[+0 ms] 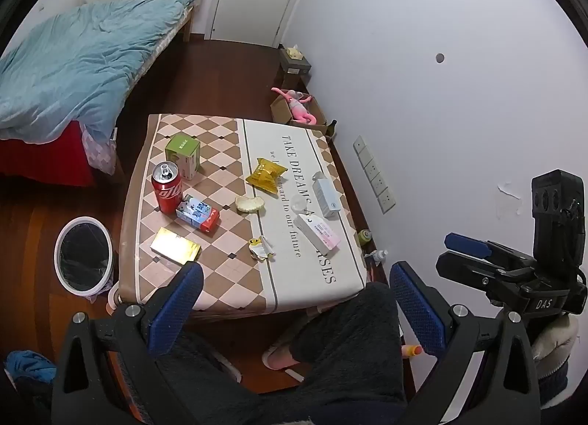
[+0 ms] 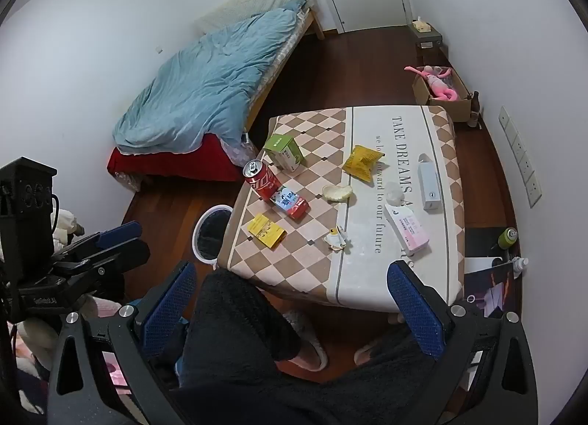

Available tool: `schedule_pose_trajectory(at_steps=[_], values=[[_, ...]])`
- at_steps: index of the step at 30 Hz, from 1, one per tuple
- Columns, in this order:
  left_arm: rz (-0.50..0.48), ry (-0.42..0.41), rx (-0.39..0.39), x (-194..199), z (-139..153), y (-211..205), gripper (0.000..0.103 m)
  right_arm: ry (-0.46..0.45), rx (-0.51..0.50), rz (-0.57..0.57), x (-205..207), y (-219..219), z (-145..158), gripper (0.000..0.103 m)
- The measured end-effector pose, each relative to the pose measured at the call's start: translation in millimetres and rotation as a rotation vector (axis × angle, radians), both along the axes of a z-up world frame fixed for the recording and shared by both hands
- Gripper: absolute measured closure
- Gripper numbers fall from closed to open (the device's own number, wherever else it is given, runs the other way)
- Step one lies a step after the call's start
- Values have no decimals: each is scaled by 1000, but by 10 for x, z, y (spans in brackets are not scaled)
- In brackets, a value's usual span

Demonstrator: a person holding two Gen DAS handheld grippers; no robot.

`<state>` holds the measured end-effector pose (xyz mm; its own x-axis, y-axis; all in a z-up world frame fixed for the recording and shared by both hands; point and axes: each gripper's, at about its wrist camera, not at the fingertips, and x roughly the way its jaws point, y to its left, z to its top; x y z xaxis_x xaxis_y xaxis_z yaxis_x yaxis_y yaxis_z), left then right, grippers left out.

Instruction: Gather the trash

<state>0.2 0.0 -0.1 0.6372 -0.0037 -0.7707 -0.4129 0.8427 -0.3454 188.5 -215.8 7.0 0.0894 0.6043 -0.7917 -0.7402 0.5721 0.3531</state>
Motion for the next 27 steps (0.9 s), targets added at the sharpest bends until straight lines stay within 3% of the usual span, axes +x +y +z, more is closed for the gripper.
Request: schedule_pose_trajectory(at_steps=[27], values=[[0, -5, -3, 5, -34, -7, 0, -11, -8, -2, 16, -18, 2, 0]])
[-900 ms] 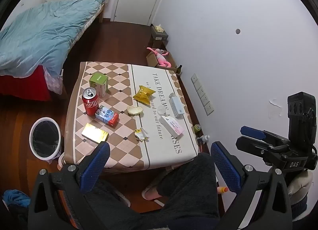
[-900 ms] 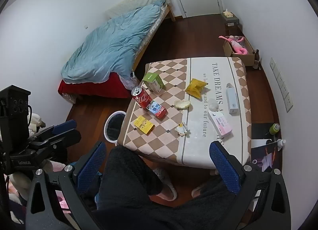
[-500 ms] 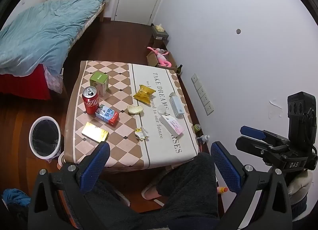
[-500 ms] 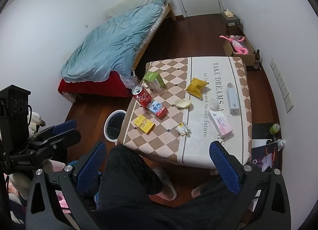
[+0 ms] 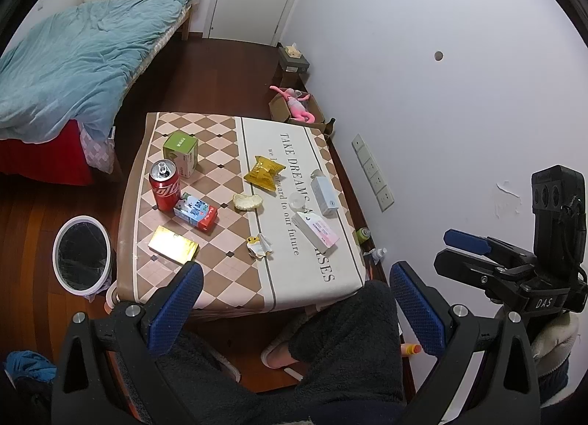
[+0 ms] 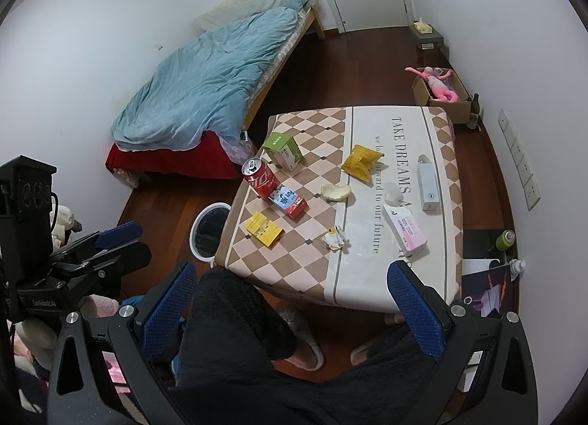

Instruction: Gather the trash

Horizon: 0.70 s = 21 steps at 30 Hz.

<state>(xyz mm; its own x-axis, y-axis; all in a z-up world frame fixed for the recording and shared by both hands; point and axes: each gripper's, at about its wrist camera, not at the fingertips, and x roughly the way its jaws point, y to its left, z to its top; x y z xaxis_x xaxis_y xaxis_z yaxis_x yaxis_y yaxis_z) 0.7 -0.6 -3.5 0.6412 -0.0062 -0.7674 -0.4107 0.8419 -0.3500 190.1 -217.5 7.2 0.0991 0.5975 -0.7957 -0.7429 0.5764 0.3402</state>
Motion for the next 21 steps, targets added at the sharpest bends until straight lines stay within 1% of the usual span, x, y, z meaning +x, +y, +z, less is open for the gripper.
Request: schedule_pose_trajectory(at_steps=[7, 21], values=[[0, 0, 6, 64, 23, -57, 0, -6, -8, 3, -25, 54, 15, 0], [3, -1, 7, 26, 21, -37, 0, -7, -7, 4, -38, 61, 5, 0]])
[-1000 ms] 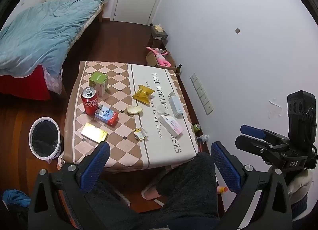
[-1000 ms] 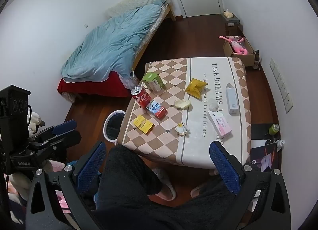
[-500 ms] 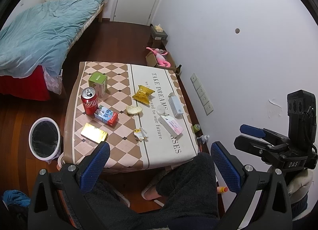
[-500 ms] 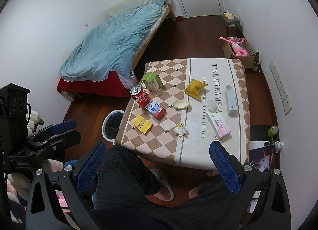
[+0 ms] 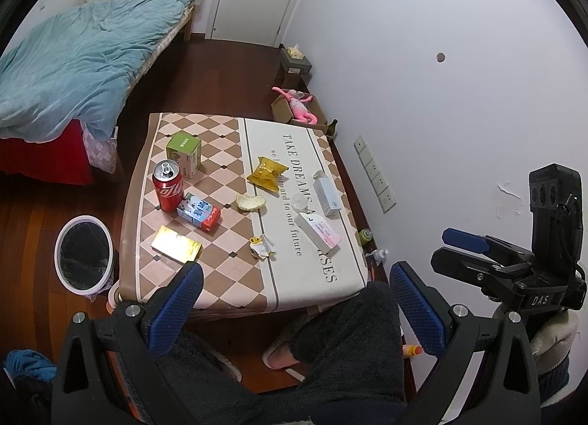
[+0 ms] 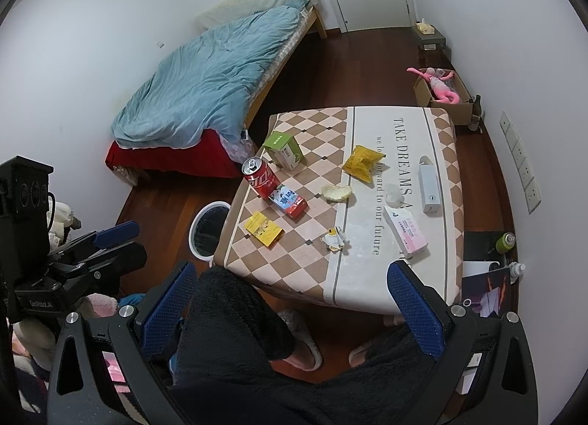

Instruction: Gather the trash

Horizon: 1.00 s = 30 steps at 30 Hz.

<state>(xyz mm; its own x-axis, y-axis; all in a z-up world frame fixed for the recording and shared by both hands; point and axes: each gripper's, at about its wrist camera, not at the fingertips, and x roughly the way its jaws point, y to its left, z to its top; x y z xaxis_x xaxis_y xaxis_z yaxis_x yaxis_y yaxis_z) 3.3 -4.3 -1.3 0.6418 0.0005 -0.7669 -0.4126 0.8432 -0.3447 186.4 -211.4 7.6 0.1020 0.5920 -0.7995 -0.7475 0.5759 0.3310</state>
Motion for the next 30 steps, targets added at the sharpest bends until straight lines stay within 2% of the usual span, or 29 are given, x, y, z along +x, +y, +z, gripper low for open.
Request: schedule_pose_trajectory(at_steps=[30], values=[[-3, -1, -7, -26, 0, -2, 0, -5, -5, 3, -7, 21, -4, 0]])
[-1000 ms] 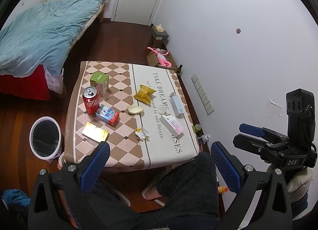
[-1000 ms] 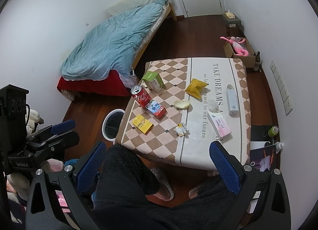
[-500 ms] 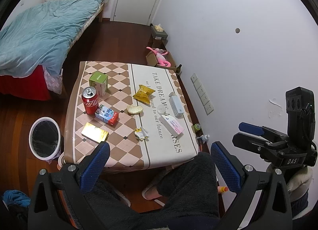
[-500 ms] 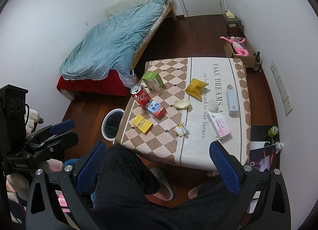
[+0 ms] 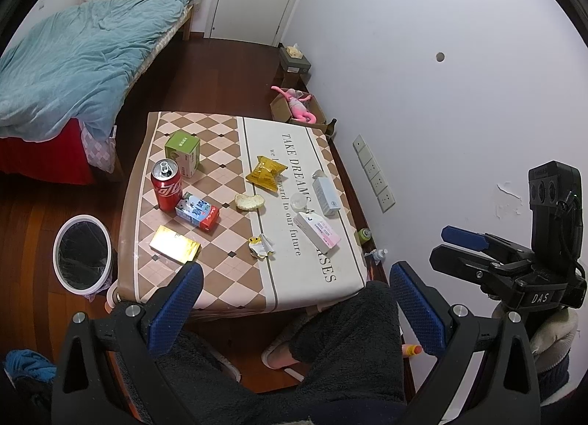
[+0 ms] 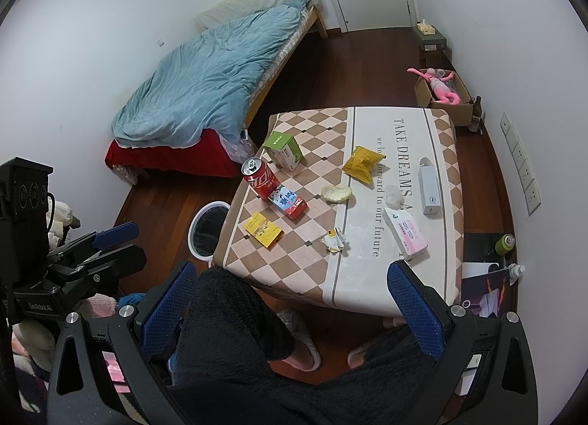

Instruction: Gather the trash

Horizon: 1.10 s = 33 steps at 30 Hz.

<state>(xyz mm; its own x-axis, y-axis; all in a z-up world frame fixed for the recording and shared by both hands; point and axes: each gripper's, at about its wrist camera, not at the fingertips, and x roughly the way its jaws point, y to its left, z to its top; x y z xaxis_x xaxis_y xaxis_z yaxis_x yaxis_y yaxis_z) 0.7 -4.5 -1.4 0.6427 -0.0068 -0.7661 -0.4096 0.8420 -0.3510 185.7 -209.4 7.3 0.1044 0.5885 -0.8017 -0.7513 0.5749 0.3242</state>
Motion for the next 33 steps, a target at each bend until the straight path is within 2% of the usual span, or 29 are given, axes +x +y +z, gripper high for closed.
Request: schedule_pose_trajectory(at_steps=[21, 24, 26, 29, 31, 33], values=[[1, 3, -2, 15, -21, -26, 0, 3, 1, 4, -11, 3, -18, 0], [25, 22, 29, 88, -69, -23, 0, 8, 3, -7, -8, 1, -51, 0], [94, 68, 105, 170, -178, 18, 0, 10, 1, -27, 3, 3, -83, 0], [232, 153, 219, 350, -512, 164, 0, 14, -2, -93, 118, 8, -246, 0], [297, 205, 231, 467, -787, 318, 0, 10, -15, -150, 285, 41, -428, 0], [351, 272, 195, 591, -1168, 547, 0, -32, -65, -208, 492, 126, -709, 0]])
